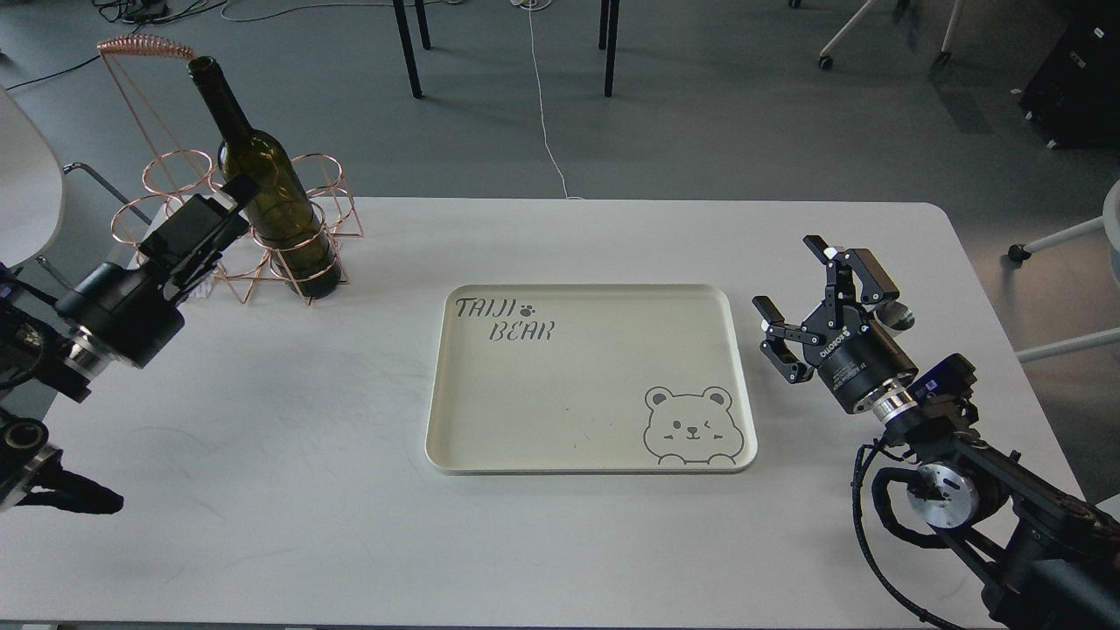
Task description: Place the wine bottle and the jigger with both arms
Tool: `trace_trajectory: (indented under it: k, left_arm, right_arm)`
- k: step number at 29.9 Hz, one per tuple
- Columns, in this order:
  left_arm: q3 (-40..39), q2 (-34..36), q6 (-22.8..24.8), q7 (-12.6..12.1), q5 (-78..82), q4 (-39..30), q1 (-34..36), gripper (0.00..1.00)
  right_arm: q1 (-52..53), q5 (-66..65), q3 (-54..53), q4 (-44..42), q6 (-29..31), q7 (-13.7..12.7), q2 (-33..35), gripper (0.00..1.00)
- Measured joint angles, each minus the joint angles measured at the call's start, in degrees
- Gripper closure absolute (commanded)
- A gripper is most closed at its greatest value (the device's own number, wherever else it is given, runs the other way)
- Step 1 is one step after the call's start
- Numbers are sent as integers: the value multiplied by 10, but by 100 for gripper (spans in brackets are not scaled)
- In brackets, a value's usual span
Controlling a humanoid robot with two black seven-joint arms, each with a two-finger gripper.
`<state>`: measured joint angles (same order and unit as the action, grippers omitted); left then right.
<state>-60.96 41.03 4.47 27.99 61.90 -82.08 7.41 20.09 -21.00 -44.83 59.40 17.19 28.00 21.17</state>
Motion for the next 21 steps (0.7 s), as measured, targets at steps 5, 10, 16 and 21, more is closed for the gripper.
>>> trace_trajectory:
  k: [5,10,16,21]
  left_arm:
    - [-12,-105,4,0,-60,-1,-24,2]
    - [-16,-175,9,-33,-125,21,-30,2]
    - [-52,-228,58,-96,-223,83,-33,2]
    - [-67,-243,101,-98,-242,99,-34,2]
  right_arm:
    - [0,1,-29,-1,0,0,-22,2]
    - [4,1,-35,-3,0,0,-34,2]
    - [-13,1,-34,-5,1,0,-43,2]
    - [-21,2,-41,-3,1,0,-52,2]
